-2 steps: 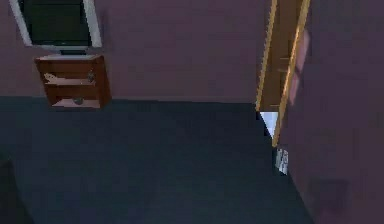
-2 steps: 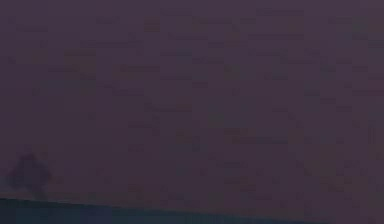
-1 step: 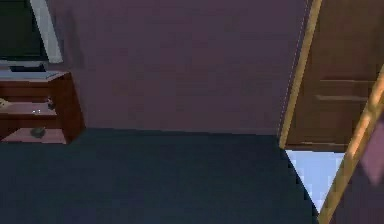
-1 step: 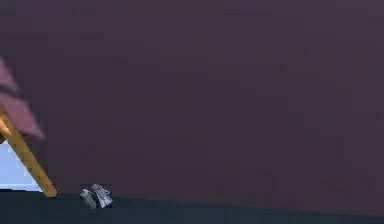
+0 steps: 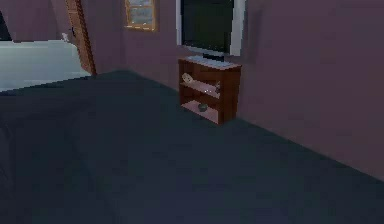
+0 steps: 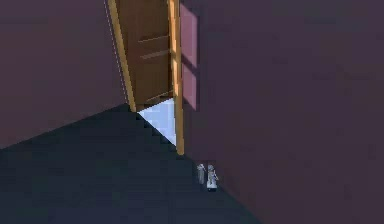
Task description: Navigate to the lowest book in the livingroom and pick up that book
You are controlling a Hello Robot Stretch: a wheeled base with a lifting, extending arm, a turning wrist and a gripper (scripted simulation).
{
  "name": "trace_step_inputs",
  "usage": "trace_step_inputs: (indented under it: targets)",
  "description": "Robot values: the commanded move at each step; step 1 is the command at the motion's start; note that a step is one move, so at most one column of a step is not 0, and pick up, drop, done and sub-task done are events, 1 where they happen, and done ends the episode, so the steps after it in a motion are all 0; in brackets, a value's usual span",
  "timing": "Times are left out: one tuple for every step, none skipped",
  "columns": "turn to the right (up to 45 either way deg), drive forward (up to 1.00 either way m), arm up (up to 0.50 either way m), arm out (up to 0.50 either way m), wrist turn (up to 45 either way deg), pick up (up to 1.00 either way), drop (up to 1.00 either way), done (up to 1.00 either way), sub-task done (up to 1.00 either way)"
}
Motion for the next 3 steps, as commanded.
trace_step_inputs:
  targets:
    - [-6.0, 0.0, 0.0, 0.0, 0.0, 0.0, 0.0, 0.0, 0.0]
    - [0.0, 0.6, 0.0, 0.0, 0.0, 0.0, 0.0, 0.0, 0.0]
    - [-33.0, 0.0, 0.0, 0.0, 0.0, 0.0, 0.0, 0.0, 0.0]
